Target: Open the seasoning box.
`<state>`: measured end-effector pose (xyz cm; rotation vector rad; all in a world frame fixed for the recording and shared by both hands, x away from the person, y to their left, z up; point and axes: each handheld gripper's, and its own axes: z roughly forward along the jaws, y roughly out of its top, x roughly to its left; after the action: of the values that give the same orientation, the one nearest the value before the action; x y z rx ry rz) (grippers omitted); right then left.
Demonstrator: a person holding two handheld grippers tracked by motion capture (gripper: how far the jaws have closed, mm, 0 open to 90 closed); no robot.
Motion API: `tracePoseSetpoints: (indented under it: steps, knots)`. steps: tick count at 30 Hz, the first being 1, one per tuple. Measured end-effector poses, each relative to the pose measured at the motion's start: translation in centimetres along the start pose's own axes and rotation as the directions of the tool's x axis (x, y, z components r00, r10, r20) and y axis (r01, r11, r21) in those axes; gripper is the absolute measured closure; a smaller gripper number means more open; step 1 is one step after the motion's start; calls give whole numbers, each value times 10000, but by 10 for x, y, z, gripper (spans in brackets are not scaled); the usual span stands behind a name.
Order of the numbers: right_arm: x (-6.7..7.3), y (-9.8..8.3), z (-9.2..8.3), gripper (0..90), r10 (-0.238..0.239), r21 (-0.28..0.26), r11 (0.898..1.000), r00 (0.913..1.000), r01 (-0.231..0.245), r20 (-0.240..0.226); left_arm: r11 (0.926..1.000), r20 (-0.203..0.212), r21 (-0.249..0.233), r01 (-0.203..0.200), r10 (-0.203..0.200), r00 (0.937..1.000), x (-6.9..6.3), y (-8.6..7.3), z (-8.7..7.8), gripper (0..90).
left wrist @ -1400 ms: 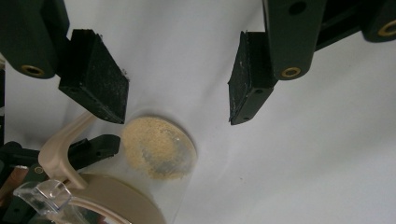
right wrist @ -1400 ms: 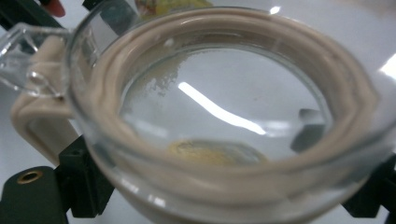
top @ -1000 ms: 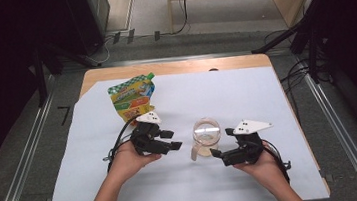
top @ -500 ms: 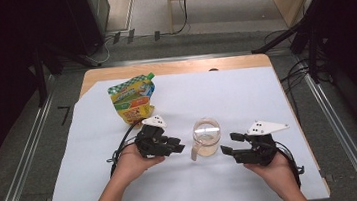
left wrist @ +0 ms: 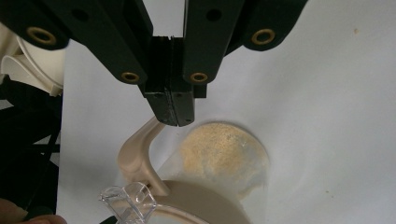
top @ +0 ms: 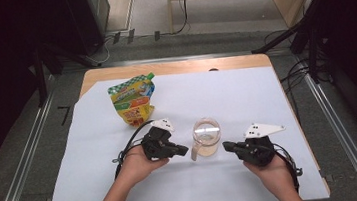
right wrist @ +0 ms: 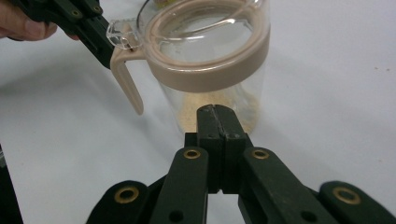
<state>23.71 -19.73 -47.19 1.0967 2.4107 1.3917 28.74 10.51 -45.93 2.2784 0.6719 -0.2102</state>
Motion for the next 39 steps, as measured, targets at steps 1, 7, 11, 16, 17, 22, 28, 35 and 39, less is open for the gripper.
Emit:
tracePoseSetpoints:
  steps: [1,7,11,16,17,22,28,35,39]
  knots:
    - [1,0,1,900,8,-10,10000,10000,-8,-41,10000,-23,23,-15,15,10000,0,0,1,900]
    - [2,0,6,900,287,-43,9996,9996,-287,-49,9998,-18,-42,-205,205,9998,-2,2,5,900]
    - [2,1,8,900,299,-79,9995,9995,-300,-67,9993,-181,50,-378,379,9991,-5,3,8,900]
    - [1,1,12,900,369,-25,9993,9993,-370,-110,9993,-116,-14,-361,361,9993,-4,4,8,900]
    - [1,1,13,900,426,-54,9991,9989,-427,-176,9996,-45,-81,-281,280,9996,-4,4,8,900]
    - [0,3,16,900,560,-105,9984,9984,-560,-71,9992,-79,-197,-345,343,9994,-8,6,11,900]
    - [1,5,24,900,259,58,9996,9997,-259,-42,9974,202,-460,-551,561,9982,-12,10,16,900]
    - [-2,4,27,900,268,182,9995,9996,-268,-45,9974,-102,-433,-568,564,9984,-16,18,23,900]
    - [-7,3,25,900,411,147,9990,9991,-412,54,9960,-26,-374,-809,808,9967,-24,22,30,900]
